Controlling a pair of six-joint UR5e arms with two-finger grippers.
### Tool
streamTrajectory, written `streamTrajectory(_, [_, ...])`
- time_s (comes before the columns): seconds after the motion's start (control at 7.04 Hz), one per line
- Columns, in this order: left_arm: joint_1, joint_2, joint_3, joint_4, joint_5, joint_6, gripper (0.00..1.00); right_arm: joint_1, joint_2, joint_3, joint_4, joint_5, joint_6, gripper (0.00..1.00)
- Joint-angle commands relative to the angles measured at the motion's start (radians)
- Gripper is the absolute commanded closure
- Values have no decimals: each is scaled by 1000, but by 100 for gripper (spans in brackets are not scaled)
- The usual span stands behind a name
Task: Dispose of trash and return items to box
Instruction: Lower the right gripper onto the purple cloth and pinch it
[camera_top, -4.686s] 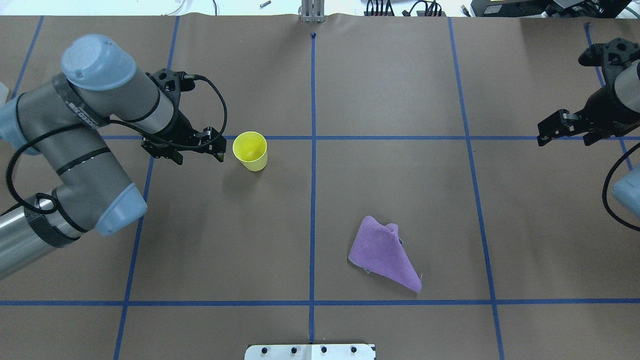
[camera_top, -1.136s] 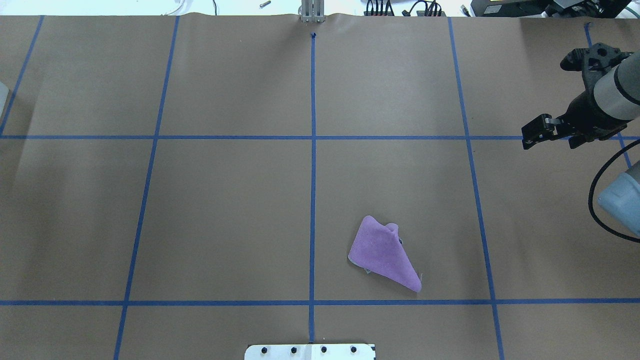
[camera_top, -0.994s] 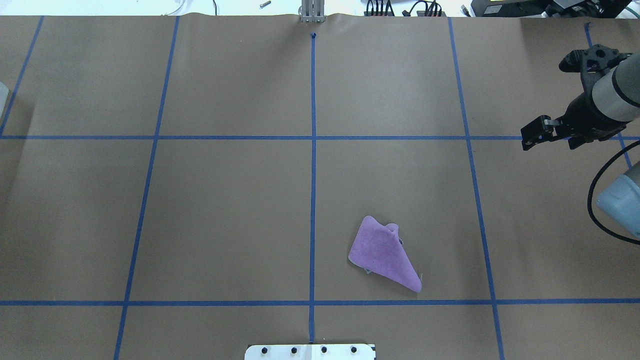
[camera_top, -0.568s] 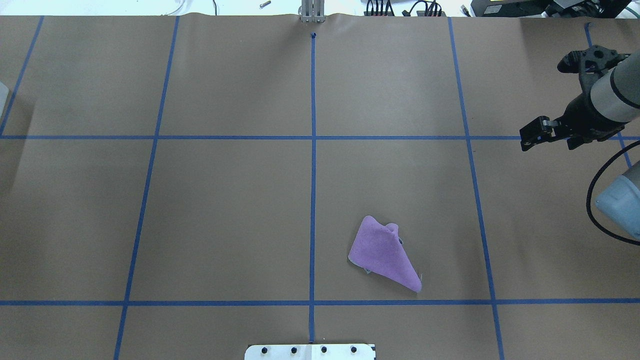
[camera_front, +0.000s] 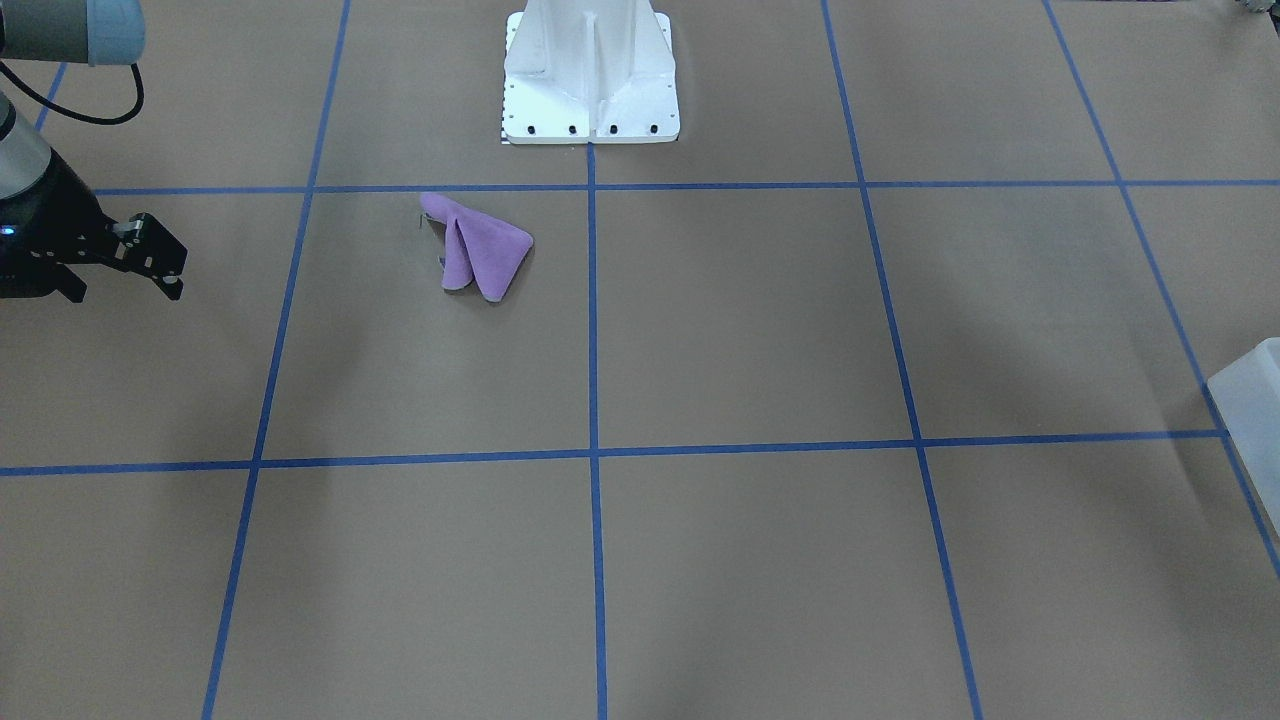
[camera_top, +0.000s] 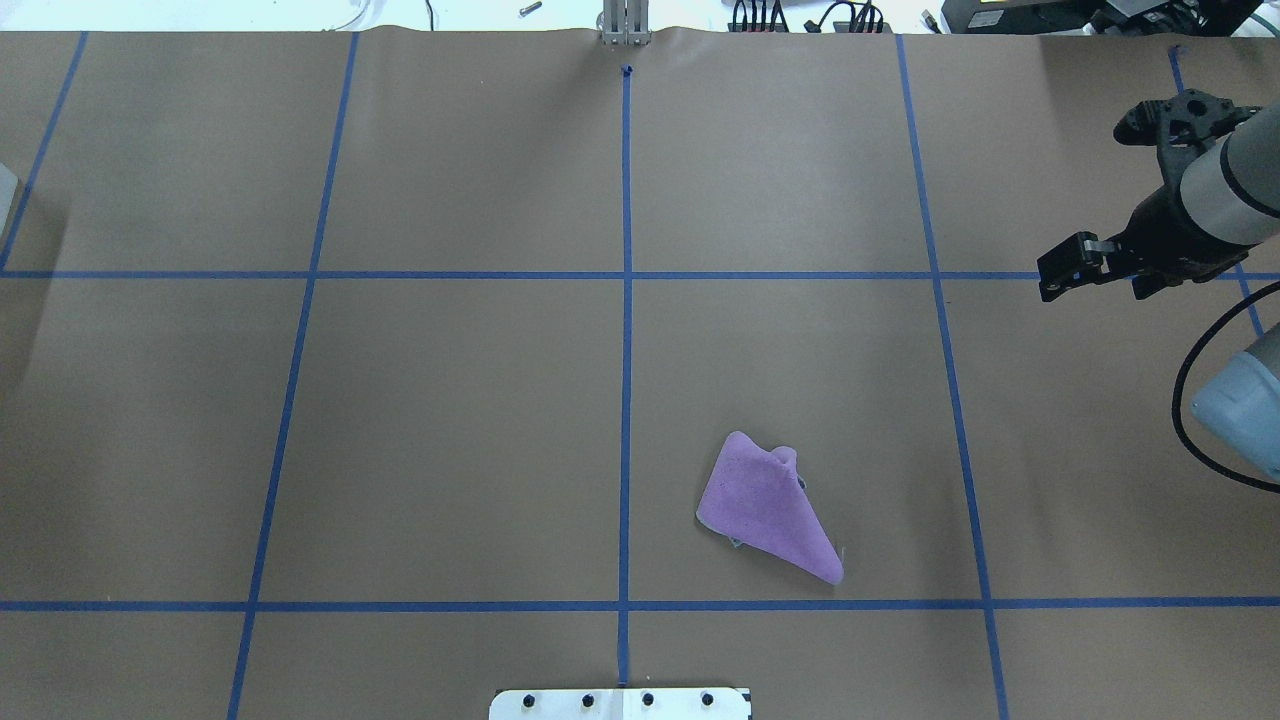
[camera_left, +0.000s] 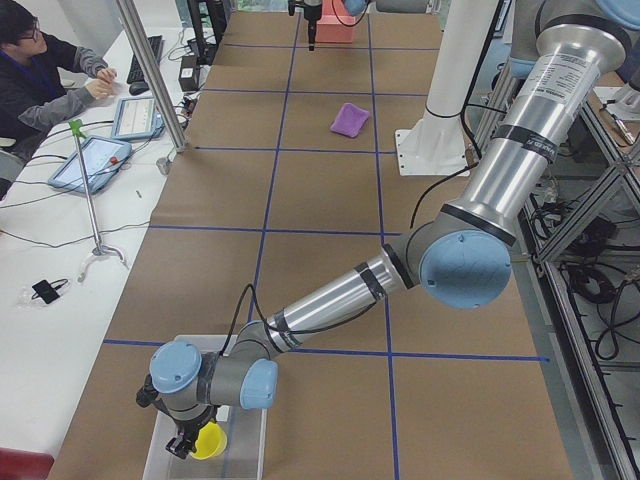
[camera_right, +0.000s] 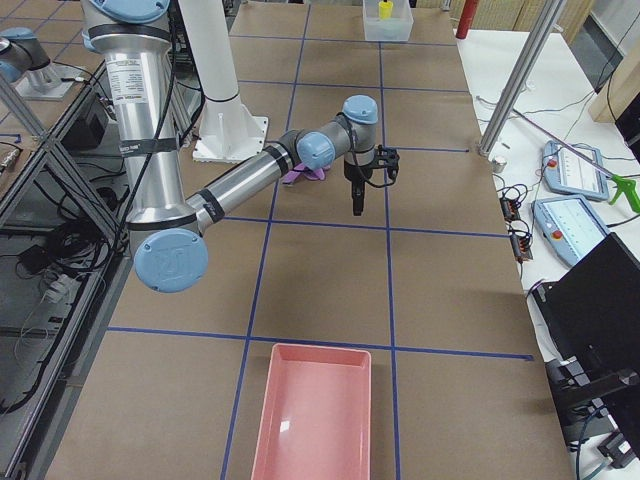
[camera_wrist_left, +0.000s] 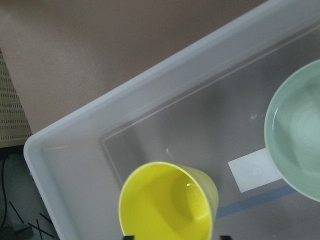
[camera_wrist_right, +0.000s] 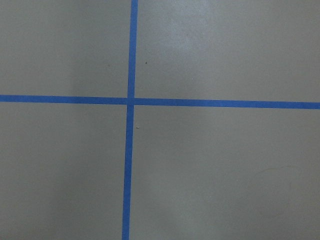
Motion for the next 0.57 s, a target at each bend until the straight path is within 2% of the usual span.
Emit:
streamTrajectory(0.0, [-15, -40, -6, 29, -98, -7, 1, -34, 0, 37, 0, -2, 60, 0])
streamTrajectory(0.14, [-23, -70, -17, 79, -131, -10, 1, -70, 0, 71, 0, -21, 110, 0])
streamTrajectory(0.43, [-30, -60, -239, 322, -149, -10, 1, -212, -3, 156, -3, -110, 272, 0])
